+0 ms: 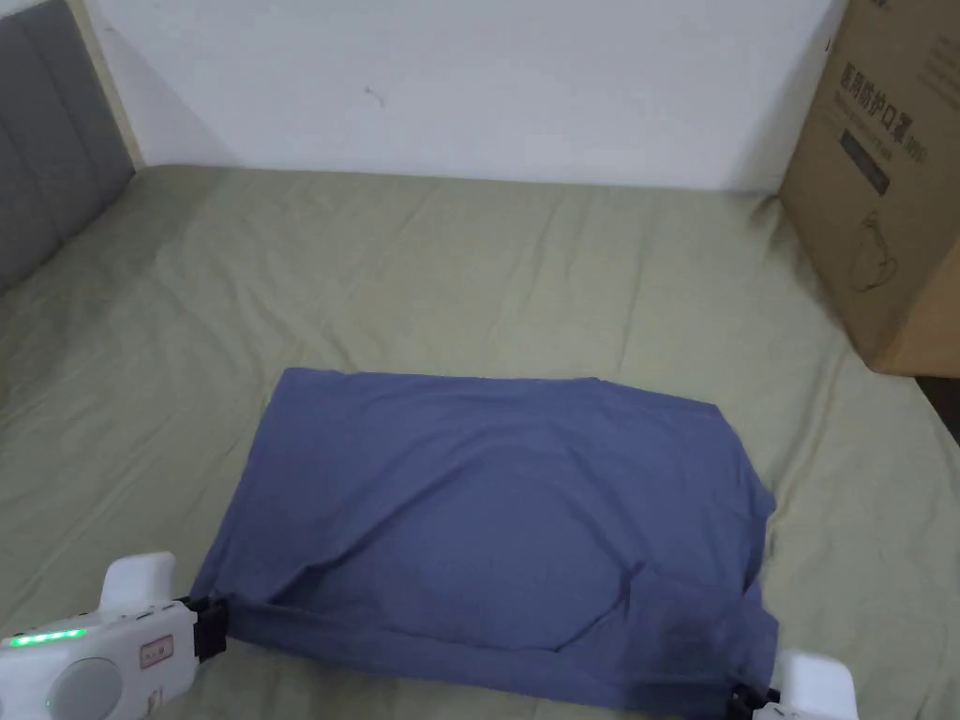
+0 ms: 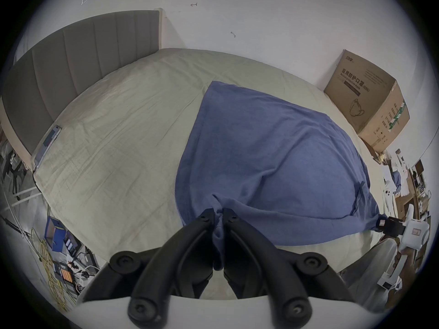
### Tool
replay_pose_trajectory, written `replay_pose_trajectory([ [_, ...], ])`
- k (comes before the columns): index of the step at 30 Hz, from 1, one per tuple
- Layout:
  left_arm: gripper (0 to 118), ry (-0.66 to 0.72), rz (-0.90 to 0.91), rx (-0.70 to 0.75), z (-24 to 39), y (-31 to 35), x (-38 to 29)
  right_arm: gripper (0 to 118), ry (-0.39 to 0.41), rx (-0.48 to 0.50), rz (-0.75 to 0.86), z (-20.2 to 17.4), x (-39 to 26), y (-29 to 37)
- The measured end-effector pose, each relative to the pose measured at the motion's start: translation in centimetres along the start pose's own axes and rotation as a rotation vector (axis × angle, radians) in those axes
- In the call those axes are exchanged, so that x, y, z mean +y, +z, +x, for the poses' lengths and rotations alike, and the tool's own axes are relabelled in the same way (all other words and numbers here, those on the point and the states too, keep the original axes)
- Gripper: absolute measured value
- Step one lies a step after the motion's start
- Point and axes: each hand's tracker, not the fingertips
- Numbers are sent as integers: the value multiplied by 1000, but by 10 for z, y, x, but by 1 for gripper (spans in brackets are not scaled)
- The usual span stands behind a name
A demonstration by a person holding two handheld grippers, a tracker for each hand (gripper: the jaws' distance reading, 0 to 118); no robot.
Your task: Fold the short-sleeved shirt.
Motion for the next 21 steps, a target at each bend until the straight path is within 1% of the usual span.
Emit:
replay_pose_trajectory([
  [2, 5, 14, 19, -15, 2, 3, 9, 6, 21, 4, 65, -7, 15, 16],
  [3, 5, 18, 31, -17, 2, 5, 14, 6, 31, 7, 89, 12, 15, -14],
  [8, 5, 34, 85, -27, 10, 2, 53, 6, 61, 10, 178, 11, 63, -21],
  [11, 5, 40, 101, -32, 16, -10, 78, 6, 67, 6, 191, 7, 91, -35],
  [14, 5, 38, 98, -31, 24, -30, 98, 6, 72, -1, 187, 7, 112, -60],
  [17, 5, 27, 68, -20, 30, -60, 115, 6, 67, -18, 141, 7, 128, -91],
  [21, 5, 36, -7, -10, 32, -105, 126, 6, 24, -23, 56, 12, 140, -133],
])
